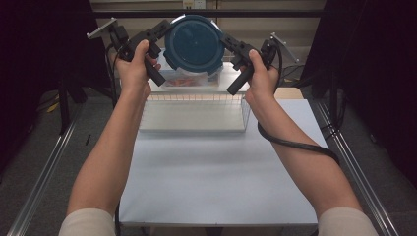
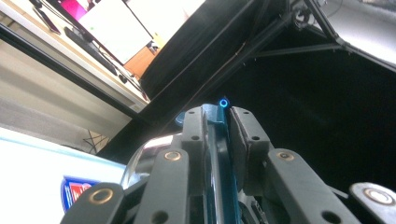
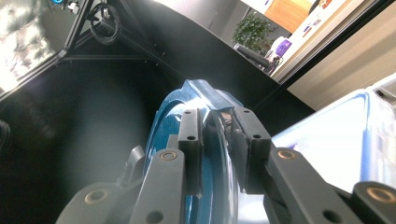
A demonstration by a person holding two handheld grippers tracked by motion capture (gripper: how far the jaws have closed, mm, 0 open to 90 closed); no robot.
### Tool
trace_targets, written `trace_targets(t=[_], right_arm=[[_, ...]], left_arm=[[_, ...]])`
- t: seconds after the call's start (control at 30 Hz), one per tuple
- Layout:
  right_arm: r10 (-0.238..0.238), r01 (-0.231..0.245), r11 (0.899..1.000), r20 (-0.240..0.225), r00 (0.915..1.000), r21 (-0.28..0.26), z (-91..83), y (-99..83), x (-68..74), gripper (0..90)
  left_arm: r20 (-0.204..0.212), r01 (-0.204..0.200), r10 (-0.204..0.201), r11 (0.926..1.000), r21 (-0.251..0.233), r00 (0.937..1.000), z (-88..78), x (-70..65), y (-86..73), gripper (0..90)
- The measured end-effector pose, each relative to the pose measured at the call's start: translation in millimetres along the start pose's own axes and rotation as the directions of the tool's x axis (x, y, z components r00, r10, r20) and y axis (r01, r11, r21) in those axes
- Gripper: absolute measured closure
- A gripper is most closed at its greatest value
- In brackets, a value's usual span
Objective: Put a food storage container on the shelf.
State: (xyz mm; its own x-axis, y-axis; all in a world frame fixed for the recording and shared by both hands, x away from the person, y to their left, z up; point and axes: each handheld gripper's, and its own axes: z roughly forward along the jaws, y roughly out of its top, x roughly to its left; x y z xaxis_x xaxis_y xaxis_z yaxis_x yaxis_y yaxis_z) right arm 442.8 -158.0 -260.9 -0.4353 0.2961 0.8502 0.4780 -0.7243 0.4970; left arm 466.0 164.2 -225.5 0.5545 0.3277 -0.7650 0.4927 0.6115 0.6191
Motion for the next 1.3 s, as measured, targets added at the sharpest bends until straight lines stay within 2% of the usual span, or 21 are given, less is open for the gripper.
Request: trace_targets(t=[0.03, 0.1, 0.17, 0.23, 0.3, 0.33, 0.37, 0.4, 0.43, 0.5, 0.53, 0.57, 0.63, 0.67, 0.73, 0.87, 0.97, 1.07, 1.13, 1.2, 1.3], right_arm=[[0.010, -0.010, 1.000, 0.005, 0.9999, -0.005, 3.6, 0.8, 0.6, 75.2], [0.001, -0.001, 1.000, 0.019, 0.9998, 0.001, 10.1, 2.9, -0.4, 75.2], [0.024, -0.024, 1.000, 0.029, 0.9993, 0.006, 16.5, 4.7, -2.8, 74.9], [0.043, -0.045, 0.999, 0.065, 0.9970, 0.017, 25.6, 5.3, -7.7, 74.2], [0.039, -0.040, 0.999, 0.071, 0.9967, 0.018, 28.9, 5.2, -9.6, 74.3], [0.049, -0.050, 0.999, 0.073, 0.9961, 0.015, 31.3, 5.5, -10.8, 74.5], [0.054, -0.055, 0.998, 0.076, 0.9956, 0.016, 34.1, 6.1, -10.6, 74.6], [0.047, -0.048, 0.999, 0.078, 0.9958, 0.017, 35.9, 6.2, -11.2, 74.7], [0.054, -0.056, 0.998, 0.079, 0.9954, 0.015, 38.5, 6.7, -11.7, 74.7], [0.062, -0.064, 0.998, 0.088, 0.9942, 0.023, 44.5, 7.7, -12.9, 74.9], [0.074, -0.078, 0.996, 0.094, 0.9928, 0.033, 47.3, 8.7, -12.4, 75.1], [0.063, -0.066, 0.997, 0.099, 0.9931, 0.030, 49.5, 8.6, -12.6, 75.1], [0.055, -0.059, 0.998, 0.105, 0.9929, 0.032, 54.2, 9.5, -13.6, 75.3], [0.054, -0.057, 0.998, 0.108, 0.9927, 0.029, 56.4, 9.6, -14.9, 75.5], [0.057, -0.061, 0.997, 0.117, 0.9915, 0.036, 59.8, 10.6, -16.2, 75.8], [0.063, -0.067, 0.997, 0.126, 0.9901, 0.031, 66.2, 10.9, -16.9, 76.0], [0.056, -0.060, 0.998, 0.137, 0.9890, 0.031, 70.0, 11.7, -17.1, 76.1], [0.071, -0.076, 0.997, 0.138, 0.9879, 0.031, 72.4, 12.4, -18.5, 76.1], [0.090, -0.094, 0.995, 0.136, 0.9866, 0.026, 73.7, 12.6, -21.0, 76.0], [0.098, -0.103, 0.994, 0.130, 0.9867, 0.029, 74.2, 12.8, -22.1, 76.1], [0.089, -0.094, 0.995, 0.134, 0.9869, 0.030, 75.4, 12.6, -22.3, 76.0]], left_arm=[[-0.005, 0.010, -0.010, 0.9999, -0.001, 0.9999, 1.0, 2.0, 1.9, 76.7], [-0.017, 0.022, -0.023, 0.9997, -0.013, 0.9996, 4.2, 7.4, 4.6, 76.7], [-0.032, 0.026, -0.026, 0.9995, -0.016, 0.9991, 6.7, 10.4, 6.3, 76.8], [-0.038, 0.030, -0.030, 0.9995, -0.014, 0.9988, 8.8, 15.1, 8.6, 76.9], [-0.048, 0.053, -0.055, 0.9982, -0.028, 0.9973, 11.2, 20.7, 10.5, 76.9], [-0.045, 0.066, -0.067, 0.9977, -0.017, 0.9967, 11.5, 24.6, 12.7, 76.9], [-0.053, 0.076, -0.078, 0.9967, -0.029, 0.9956, 12.7, 25.4, 13.1, 76.9], [-0.057, 0.060, -0.061, 0.9981, -0.015, 0.9965, 12.0, 27.9, 14.6, 76.8], [-0.062, 0.079, -0.081, 0.9963, -0.032, 0.9948, 13.4, 29.6, 16.1, 76.7], [-0.077, 0.086, -0.089, 0.9956, -0.039, 0.9931, 14.1, 33.9, 18.3, 76.6], [-0.081, 0.083, -0.085, 0.9962, -0.026, 0.9931, 13.5, 36.1, 19.3, 76.5], [-0.090, 0.092, -0.095, 0.9950, -0.037, 0.9914, 14.5, 37.8, 20.3, 76.4], [-0.110, 0.069, -0.071, 0.9974, -0.021, 0.9914, 14.5, 39.7, 21.8, 75.9], [-0.121, 0.073, -0.076, 0.9968, -0.032, 0.9898, 15.7, 40.9, 22.1, 75.8], [-0.139, 0.067, -0.068, 0.9977, -0.010, 0.9879, 15.4, 45.3, 23.5, 75.6], [-0.161, 0.081, -0.082, 0.9966, -0.015, 0.9836, 16.5, 50.4, 23.3, 75.3], [-0.171, 0.080, -0.083, 0.9965, -0.024, 0.9817, 17.7, 53.7, 23.1, 75.2], [-0.178, 0.088, -0.088, 0.9961, -0.009, 0.9801, 17.5, 55.9, 24.0, 75.0], [-0.176, 0.094, -0.098, 0.9951, -0.029, 0.9794, 19.3, 57.4, 23.3, 74.8], [-0.183, 0.098, -0.101, 0.9949, -0.024, 0.9780, 18.8, 58.2, 23.6, 74.8], [-0.186, 0.092, -0.096, 0.9953, -0.032, 0.9778, 19.5, 60.0, 23.1, 74.7]])
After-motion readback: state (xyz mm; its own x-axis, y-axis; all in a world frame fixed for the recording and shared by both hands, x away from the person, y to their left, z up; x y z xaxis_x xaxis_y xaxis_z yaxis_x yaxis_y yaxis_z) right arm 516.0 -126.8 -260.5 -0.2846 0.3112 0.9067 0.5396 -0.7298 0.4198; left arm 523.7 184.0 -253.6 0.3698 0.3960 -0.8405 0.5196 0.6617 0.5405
